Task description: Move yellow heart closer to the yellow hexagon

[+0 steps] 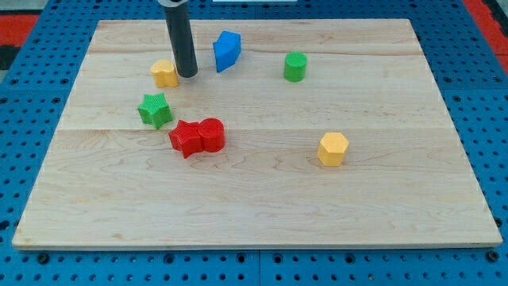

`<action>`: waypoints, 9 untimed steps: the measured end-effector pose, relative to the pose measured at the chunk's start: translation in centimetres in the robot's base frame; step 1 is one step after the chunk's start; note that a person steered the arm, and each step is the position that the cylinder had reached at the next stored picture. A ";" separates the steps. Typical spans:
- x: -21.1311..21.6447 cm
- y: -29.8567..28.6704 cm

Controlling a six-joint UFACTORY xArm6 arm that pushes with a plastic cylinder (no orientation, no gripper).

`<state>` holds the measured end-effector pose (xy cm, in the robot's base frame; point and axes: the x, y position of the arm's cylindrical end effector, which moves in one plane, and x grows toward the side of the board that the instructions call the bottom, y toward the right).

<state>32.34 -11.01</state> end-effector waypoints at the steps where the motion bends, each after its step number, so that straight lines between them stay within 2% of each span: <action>1: -0.9 -0.7; 3: -3.9 -2.8; 5: -3.8 -8.2; 7: -2.1 -7.8; 9: -1.9 -4.6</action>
<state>30.44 -15.63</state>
